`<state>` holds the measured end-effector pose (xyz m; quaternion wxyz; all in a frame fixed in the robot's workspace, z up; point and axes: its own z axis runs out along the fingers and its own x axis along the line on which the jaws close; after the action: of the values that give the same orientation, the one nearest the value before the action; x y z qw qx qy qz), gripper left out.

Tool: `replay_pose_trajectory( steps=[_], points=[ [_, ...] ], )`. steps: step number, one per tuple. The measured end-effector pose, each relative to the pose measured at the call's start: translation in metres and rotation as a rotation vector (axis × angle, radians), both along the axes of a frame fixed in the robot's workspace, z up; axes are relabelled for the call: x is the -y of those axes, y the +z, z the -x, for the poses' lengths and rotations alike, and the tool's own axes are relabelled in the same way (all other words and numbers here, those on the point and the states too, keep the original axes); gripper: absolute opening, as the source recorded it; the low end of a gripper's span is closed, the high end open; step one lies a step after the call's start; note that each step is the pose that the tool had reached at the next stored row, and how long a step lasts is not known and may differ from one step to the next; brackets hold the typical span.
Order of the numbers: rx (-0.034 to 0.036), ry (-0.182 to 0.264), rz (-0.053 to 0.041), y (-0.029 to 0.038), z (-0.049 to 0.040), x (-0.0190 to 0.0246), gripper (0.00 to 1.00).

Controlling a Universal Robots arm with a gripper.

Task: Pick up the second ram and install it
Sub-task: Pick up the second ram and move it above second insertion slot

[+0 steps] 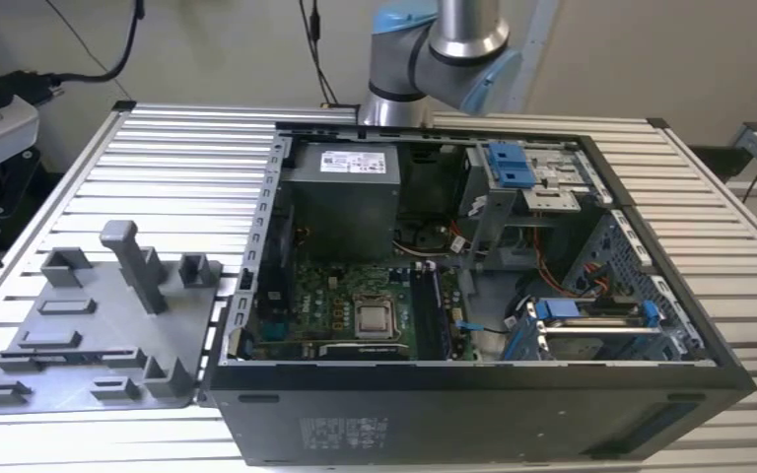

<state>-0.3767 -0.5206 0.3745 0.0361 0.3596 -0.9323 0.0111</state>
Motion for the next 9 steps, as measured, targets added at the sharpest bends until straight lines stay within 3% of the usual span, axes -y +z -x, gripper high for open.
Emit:
replay_pose_trajectory(
  steps=[2,5,7,9],
  points=[
    [0.0043,0.010,-0.0029,-0.0017,0.0007,-0.0018,0.11],
    [0.0095,0.027,-0.0155,-0.0039,0.0021,-0.0031,0.11],
    [0.0120,0.039,-0.0273,-0.0053,0.0028,-0.0036,0.11],
    [0.0136,0.047,-0.0449,-0.0063,0.0035,-0.0043,0.11]
  ],
)
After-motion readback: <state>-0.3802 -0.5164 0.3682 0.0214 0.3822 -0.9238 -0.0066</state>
